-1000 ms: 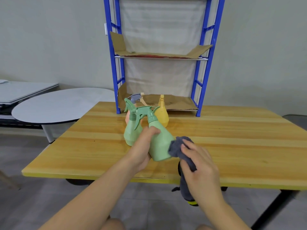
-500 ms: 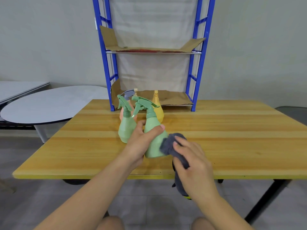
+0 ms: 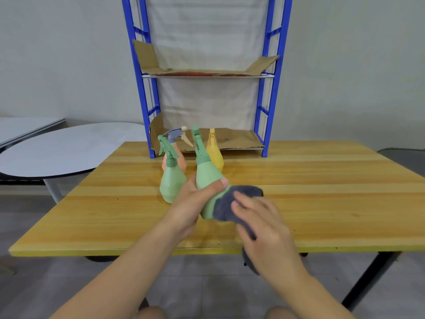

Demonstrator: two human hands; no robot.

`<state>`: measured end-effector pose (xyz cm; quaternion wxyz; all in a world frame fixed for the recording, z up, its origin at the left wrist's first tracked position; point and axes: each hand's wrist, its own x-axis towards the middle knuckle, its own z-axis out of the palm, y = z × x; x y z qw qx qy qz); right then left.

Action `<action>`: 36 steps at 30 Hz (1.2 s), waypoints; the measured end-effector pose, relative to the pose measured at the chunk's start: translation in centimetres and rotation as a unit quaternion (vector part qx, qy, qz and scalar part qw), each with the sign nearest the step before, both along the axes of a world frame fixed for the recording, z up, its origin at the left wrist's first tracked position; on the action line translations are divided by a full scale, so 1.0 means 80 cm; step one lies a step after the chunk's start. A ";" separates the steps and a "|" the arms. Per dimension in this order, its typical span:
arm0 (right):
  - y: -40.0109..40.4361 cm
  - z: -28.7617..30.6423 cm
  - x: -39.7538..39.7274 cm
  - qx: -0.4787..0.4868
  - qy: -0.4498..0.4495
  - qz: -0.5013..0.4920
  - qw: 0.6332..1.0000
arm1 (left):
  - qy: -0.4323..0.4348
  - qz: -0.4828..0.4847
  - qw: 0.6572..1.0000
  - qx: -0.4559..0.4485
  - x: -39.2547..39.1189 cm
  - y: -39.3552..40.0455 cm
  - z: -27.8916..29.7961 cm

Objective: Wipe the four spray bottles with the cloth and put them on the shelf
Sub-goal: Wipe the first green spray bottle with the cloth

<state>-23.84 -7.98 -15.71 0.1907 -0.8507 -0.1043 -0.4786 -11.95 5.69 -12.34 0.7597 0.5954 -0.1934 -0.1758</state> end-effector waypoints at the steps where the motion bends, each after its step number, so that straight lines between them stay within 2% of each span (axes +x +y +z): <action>1: 0.005 -0.001 -0.002 -0.036 -0.001 0.015 0.999 | -0.002 0.003 1.000 -0.008 -0.002 -0.002 0.000; 2: 0.005 -0.001 -0.001 -0.037 0.001 0.019 0.999 | 0.002 0.005 1.000 -0.017 -0.004 -0.004 -0.001; 5: -0.006 0.003 0.004 0.089 0.026 -0.010 0.996 | 0.027 0.004 0.999 -0.027 -0.006 -0.009 -0.007; 6: -0.008 0.003 0.004 0.095 0.032 -0.014 0.995 | 0.041 -0.003 0.998 -0.037 -0.006 -0.009 -0.008; 9: -0.009 -0.001 0.001 0.039 0.025 0.001 0.999 | 0.101 -0.035 0.991 -0.076 -0.002 0.001 -0.009; 10: -0.011 0.001 0.001 0.048 0.026 -0.005 0.999 | 0.109 -0.043 0.990 -0.076 0.000 0.003 -0.009; 13: -0.011 0.005 -0.001 0.084 0.029 -0.022 0.996 | 0.077 -0.037 0.996 -0.025 0.002 0.003 -0.007; 16: 0.002 0.000 -0.005 -0.034 0.017 0.026 0.999 | 0.054 -0.010 0.998 -0.009 0.001 0.001 -0.004; 17: -0.002 -0.001 -0.002 -0.032 0.017 0.026 0.999 | 0.050 -0.007 0.999 -0.007 0.002 0.003 -0.004; 20: -0.012 0.006 0.003 0.085 0.026 -0.022 0.996 | 0.047 -0.006 0.999 -0.016 -0.003 0.004 -0.002; 21: -0.008 0.006 0.001 0.075 0.024 -0.017 0.997 | 0.038 0.001 0.999 -0.018 -0.004 0.002 -0.002; 24: 0.011 0.000 -0.005 -0.042 0.015 0.036 0.998 | 0.021 0.017 0.999 -0.026 -0.006 -0.001 -0.001; 25: 0.008 0.001 -0.002 -0.029 0.016 0.030 0.999 | 0.024 0.017 0.999 -0.029 -0.005 -0.001 -0.001; 28: -0.006 0.007 0.004 0.092 0.020 -0.018 0.995 | 0.057 0.009 0.997 -0.052 -0.004 0.001 -0.001; 32: 0.005 0.000 -0.001 -0.019 0.001 0.023 1.000 | 0.054 0.006 0.997 -0.052 0.000 0.007 0.001; 36: -0.003 0.007 0.001 0.049 0.011 0.006 0.999 | 0.021 0.002 1.000 -0.012 -0.004 0.011 0.002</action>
